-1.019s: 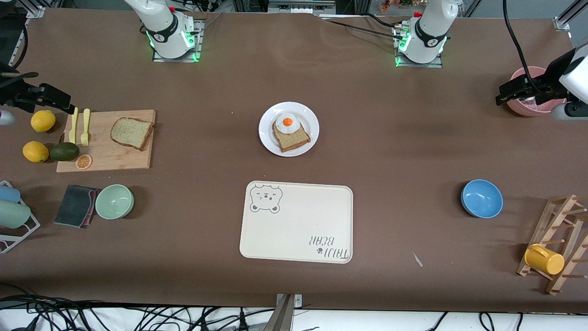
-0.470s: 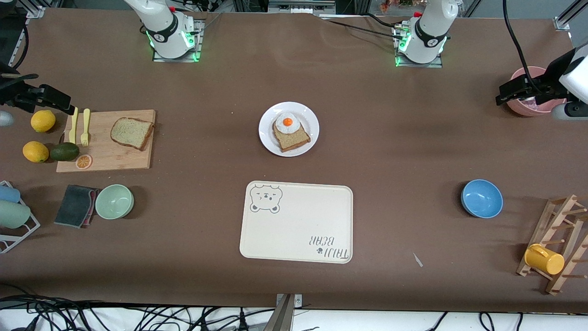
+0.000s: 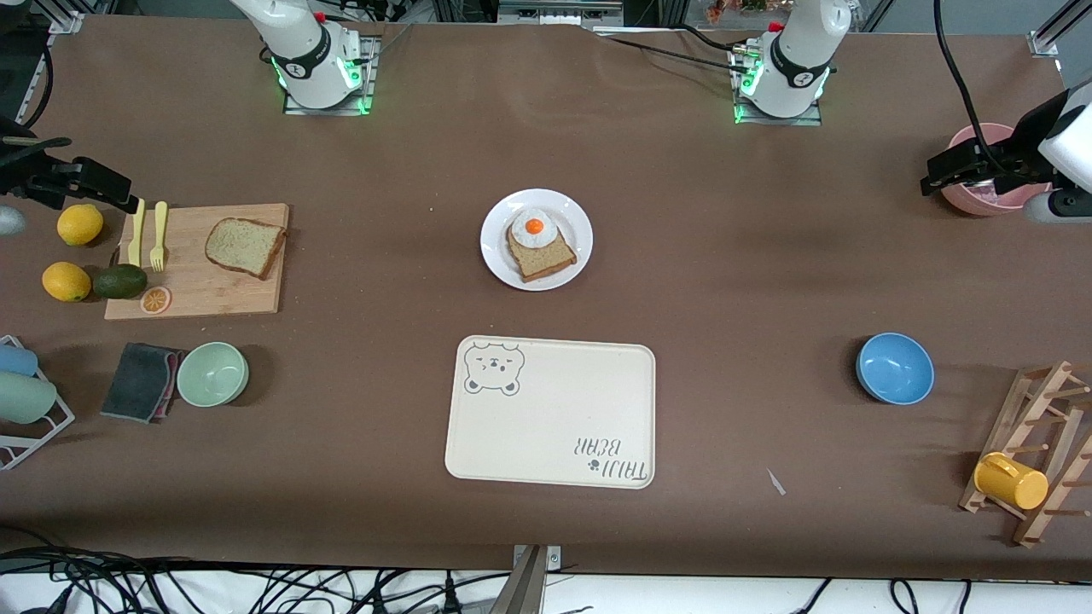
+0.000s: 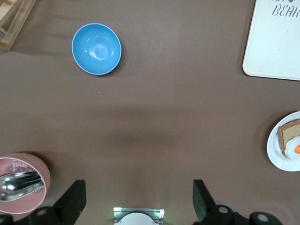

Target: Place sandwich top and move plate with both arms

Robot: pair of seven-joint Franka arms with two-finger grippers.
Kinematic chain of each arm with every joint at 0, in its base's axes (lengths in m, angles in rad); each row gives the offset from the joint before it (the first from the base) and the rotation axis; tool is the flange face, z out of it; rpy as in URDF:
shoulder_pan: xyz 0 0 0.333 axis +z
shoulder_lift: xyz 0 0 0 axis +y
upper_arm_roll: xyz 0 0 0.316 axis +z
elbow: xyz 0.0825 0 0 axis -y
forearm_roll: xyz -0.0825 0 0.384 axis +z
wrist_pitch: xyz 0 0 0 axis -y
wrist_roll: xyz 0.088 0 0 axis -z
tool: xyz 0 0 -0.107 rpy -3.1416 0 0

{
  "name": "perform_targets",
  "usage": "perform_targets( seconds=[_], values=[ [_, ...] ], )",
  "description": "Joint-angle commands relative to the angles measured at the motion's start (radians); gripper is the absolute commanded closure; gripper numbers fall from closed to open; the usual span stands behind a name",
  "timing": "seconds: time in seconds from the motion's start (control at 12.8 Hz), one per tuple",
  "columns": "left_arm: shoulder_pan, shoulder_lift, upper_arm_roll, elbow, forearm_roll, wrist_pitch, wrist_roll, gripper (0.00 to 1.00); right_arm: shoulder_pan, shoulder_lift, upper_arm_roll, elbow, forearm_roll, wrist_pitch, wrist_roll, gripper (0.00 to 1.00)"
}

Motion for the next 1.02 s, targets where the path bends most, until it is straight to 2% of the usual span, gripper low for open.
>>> perform_targets(
  seconds=[0.0,0.94],
  values=[
    [0.008,-0.004,-0.009,-0.003,0.022,-0.008,0.017,0.0,0.005,0.004,-0.003,0.018,-0.011,-0.001,0.016,0.0],
    [0.006,-0.004,-0.009,-0.002,0.02,-0.008,0.014,0.0,0.005,0.005,0.0,0.01,-0.005,-0.015,0.038,0.0]
  ],
)
